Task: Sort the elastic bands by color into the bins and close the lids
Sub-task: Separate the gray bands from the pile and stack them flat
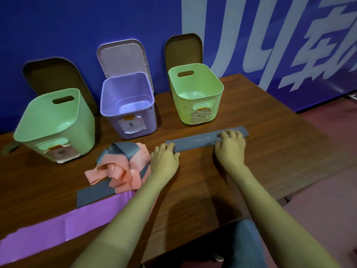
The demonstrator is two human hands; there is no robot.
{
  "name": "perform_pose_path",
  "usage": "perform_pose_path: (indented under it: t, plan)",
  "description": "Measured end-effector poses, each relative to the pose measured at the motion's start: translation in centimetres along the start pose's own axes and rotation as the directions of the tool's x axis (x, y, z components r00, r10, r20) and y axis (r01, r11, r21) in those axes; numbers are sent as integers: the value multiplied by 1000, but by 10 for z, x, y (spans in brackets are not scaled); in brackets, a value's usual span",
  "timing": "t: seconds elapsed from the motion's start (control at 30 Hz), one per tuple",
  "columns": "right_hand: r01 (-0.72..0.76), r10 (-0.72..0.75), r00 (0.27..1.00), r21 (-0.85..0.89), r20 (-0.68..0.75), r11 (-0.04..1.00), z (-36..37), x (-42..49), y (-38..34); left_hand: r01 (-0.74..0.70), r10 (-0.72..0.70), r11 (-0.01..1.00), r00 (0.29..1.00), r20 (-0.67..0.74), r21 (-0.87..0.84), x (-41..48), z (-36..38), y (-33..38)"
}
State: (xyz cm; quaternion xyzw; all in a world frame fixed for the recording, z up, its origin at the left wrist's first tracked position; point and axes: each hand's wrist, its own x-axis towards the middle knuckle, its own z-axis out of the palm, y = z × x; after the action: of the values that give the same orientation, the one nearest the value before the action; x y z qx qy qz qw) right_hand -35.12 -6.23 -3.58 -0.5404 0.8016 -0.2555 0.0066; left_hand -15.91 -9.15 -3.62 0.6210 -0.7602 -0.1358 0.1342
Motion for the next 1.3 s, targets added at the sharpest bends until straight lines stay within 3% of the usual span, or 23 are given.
perform_pose_path:
  t: [0.17, 0.33, 0.47, 0.57, 0.77, 0.87, 0.93, 1.07, 1.17, 1.23, 1.3]
  plan:
    - [284, -290, 957, 199, -2, 938, 4, -75, -81, 42, -74, 979, 985, -154, -201, -56, -35, -43]
    - [395, -440, 896, 349, 58, 850, 35, -111, -143, 146, -208, 960, 942, -263, -237, -92, -63, -100]
    - [409, -466, 880, 357, 88, 840, 56, -102, -174, 127, -204, 960, 928, -312, -250, -88, -73, -129]
    - [383, -451, 883, 351, 134, 855, 69, -80, -199, 129, -178, 973, 946, -270, -191, -75, -72, -141]
    - [305, -339, 889, 154, 307, 940, 91, -46, -230, 214, -248, 962, 947, -204, -172, -62, -66, -158]
    - [376, -404, 895, 168, 189, 911, 89, -43, -232, 306, -376, 914, 885, -276, -266, -66, -68, -163]
    - [384, -415, 908, 285, 53, 878, 79, -44, -233, 344, -427, 892, 854, -297, -293, -67, -70, -168]
    - [180, -292, 955, 681, 52, 710, 40, -44, -246, 388, -373, 921, 870, -323, -18, -63, -67, -176]
    - [144, -298, 953, 768, 64, 624, 18, -45, -248, 144, -216, 970, 882, -419, -196, -65, -76, -158]
    - [98, -324, 941, 835, 100, 541, 8, -46, -247, -3, -90, 958, 946, -311, -286, -69, -87, -143]
    - [81, -360, 925, 867, 117, 492, 0, -47, -245, 7, -20, 960, 999, -46, -279, -68, -96, -133]
